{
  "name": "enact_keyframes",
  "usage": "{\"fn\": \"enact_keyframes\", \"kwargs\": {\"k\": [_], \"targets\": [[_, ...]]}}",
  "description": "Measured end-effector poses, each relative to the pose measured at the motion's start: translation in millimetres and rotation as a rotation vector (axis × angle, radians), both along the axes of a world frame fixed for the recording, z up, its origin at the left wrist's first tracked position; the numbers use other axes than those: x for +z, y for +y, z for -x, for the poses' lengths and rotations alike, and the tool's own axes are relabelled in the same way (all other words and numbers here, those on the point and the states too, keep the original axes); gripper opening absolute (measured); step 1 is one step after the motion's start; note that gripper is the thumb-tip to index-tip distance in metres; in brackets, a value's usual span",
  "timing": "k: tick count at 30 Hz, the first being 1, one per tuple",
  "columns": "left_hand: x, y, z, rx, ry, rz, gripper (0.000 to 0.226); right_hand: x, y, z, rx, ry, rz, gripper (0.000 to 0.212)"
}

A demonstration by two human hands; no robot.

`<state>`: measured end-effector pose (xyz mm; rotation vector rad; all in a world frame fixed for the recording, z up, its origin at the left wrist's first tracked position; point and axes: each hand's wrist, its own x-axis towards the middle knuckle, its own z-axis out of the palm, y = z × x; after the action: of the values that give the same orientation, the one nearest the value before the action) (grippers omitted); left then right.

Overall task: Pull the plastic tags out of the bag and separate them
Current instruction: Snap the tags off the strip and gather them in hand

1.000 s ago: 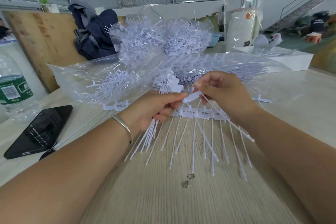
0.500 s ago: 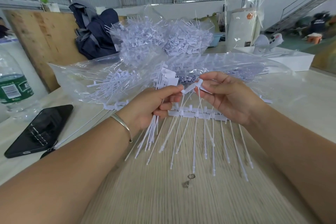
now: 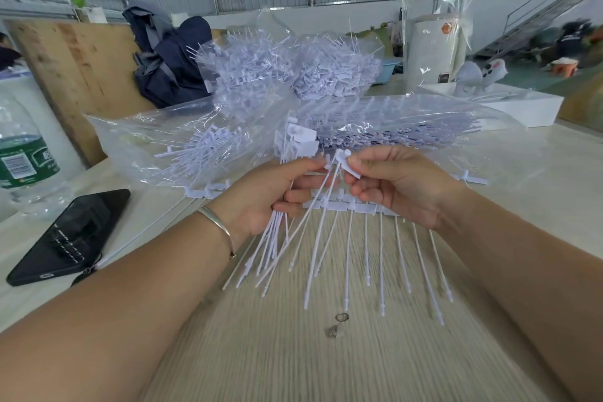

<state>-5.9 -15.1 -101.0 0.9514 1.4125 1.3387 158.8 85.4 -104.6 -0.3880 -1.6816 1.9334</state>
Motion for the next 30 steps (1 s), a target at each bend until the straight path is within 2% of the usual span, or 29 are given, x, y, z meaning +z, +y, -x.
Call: {"fn": "enact_keyframes", "kwargs": {"k": [7,13,20,24,28,30], "targets": [[-1,-2,-10,-0.067,0.108,0.014,0.022,-1,-5,2,0.053,-0.12,-0.139,0.014],[-1,0,-4,0.078,0.107,-0.017,0.02,2,1,-1,-0.035,-0.037,-0.054,0.009],[-3,0,-3,0.162,0.204,-0.039,0.018,-2,4,-2,-0.107,-0.13,-0.14,0.009],[-3,-2,-2,0.098,0.268,-0.041,0.035,0,7,-3,-0.157,-0.174,-0.111,0.014],[-4,-1,-7,0.092,0.241,-0.056,0.01,1,9,-3,-0.161,-0.172,-0.077,0.014],[-5,-1,-8,0.06,0.226,-0.053,0.008,1,9,-4,-0.163,-0.179,-0.1,0.014]]}}
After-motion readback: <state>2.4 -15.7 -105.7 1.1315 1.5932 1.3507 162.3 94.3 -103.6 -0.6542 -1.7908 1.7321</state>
